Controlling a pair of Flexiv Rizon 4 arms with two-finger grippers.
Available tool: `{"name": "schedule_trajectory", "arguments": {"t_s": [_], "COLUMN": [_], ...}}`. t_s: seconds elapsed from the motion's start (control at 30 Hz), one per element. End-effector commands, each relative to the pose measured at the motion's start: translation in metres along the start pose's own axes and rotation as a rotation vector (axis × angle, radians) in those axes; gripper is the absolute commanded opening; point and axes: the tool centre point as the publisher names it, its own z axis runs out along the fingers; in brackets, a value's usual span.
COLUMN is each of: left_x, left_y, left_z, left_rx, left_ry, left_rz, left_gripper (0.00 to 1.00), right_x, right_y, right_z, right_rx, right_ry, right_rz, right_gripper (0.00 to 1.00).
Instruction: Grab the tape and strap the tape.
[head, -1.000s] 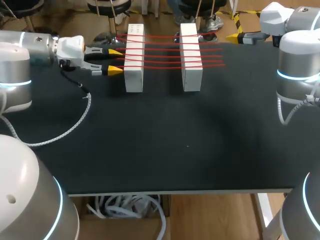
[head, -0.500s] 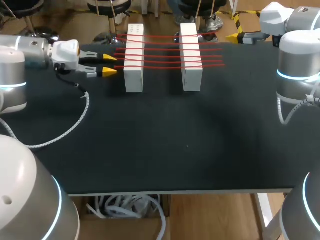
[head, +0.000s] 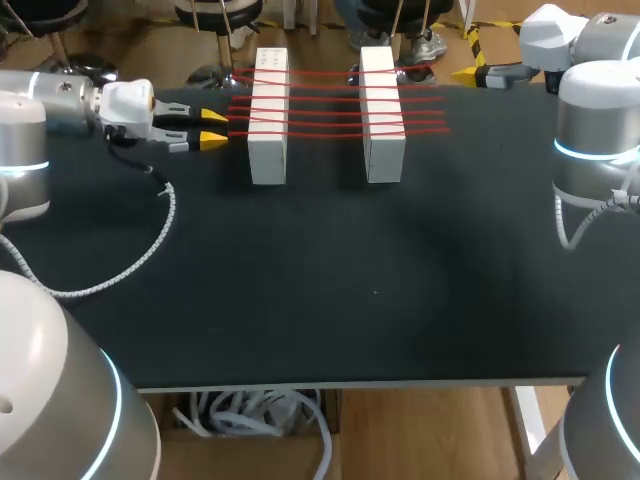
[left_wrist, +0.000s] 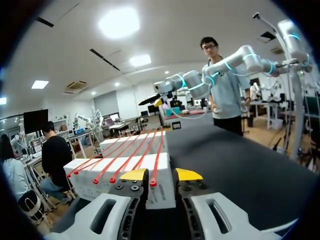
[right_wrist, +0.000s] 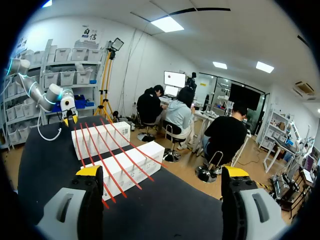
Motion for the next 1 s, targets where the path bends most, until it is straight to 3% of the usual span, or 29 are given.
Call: {"name": "schedule_trajectory", "arguments": {"t_s": [0.03, 1.0], "left_x": [-0.009, -0.014], "left_y": [0.009, 0.019], "left_z": [0.0, 0.015], "left_rx": [0.02, 0.071], "left_ry": [0.027, 0.039], "left_rz": [0.002, 0.012], "left_gripper": [0.24, 0.18], "right_x": [0.0, 0.0], "right_y": [0.0, 0.0], "right_z": [0.0, 0.0], "right_rx": [0.0, 0.0], "right_ry": [0.0, 0.0], "right_rz": [0.0, 0.0], "right_gripper": [1.0, 1.0]}}
